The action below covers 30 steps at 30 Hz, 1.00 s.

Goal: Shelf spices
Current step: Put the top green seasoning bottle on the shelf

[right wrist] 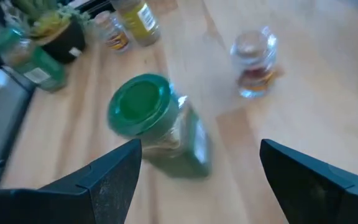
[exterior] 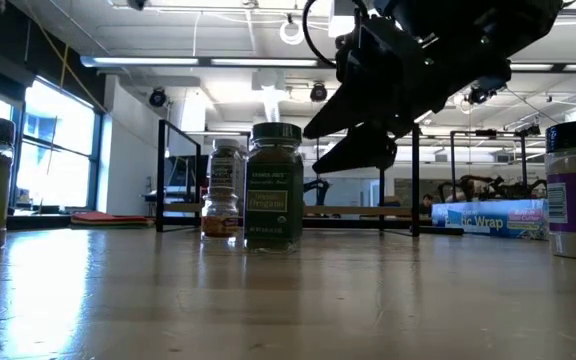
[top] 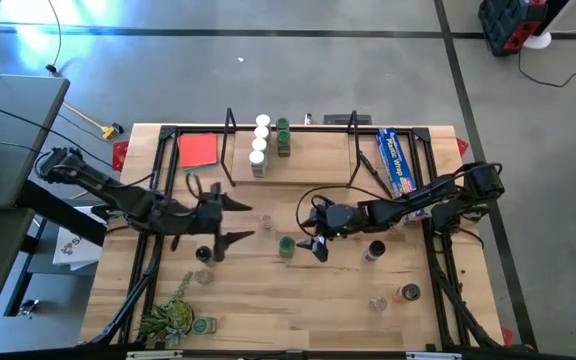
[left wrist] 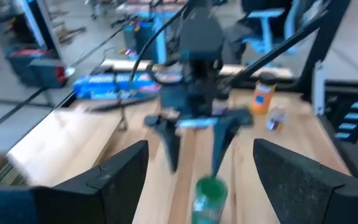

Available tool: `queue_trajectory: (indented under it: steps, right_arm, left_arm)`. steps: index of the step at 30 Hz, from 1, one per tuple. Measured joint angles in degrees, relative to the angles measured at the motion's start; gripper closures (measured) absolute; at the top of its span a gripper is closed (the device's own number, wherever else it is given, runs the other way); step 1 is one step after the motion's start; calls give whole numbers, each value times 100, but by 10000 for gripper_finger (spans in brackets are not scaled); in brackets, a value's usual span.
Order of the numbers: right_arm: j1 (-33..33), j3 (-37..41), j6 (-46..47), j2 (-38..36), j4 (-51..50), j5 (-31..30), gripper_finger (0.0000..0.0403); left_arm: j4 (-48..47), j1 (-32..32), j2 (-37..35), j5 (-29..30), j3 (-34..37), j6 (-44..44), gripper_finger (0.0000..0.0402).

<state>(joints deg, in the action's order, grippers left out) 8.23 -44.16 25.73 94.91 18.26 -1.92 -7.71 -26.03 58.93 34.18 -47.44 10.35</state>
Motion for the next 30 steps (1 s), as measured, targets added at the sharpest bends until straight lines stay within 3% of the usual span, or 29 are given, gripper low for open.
queue_trajectory:
  steps: [3, 7, 10, 13, 17, 20, 22, 27, 30]
  right_arm:
    - [33, 0, -17, 0, -45, 527, 82]
    - [80, 7, -917, -297, 0, 1640, 82]
    - [249, -2, -1080, -627, 280, 1442, 82]
    - [413, -2, -619, -825, 422, 1093, 82]
    - [567, -2, 131, -877, 638, 1093, 82]
    - [633, -2, 86, -835, 964, 1030, 82]
    - [669, -2, -374, -835, 993, 439, 82]
    - [909, -5, -984, -705, 767, -1817, 82]
    - [1014, -40, -1153, -402, 833, -2108, 82]
  left_arm:
    - [-538, -325, -80, 541, 0, 352, 116]
    - [-940, -606, -2, 1047, 0, 737, 116]
    - [-984, -736, 122, 1231, 2, 799, 116]
    - [-979, -772, 221, 1300, 2, 756, 116]
    - [-1040, -784, 298, 1313, 2, 756, 116]
    - [-1051, -782, 316, 1313, 2, 756, 116]
    - [-1046, -782, 315, 1324, 2, 756, 116]
    - [-1047, -759, 316, 1360, 2, 754, 116]
    - [-1048, -719, 314, 1367, 2, 754, 116]
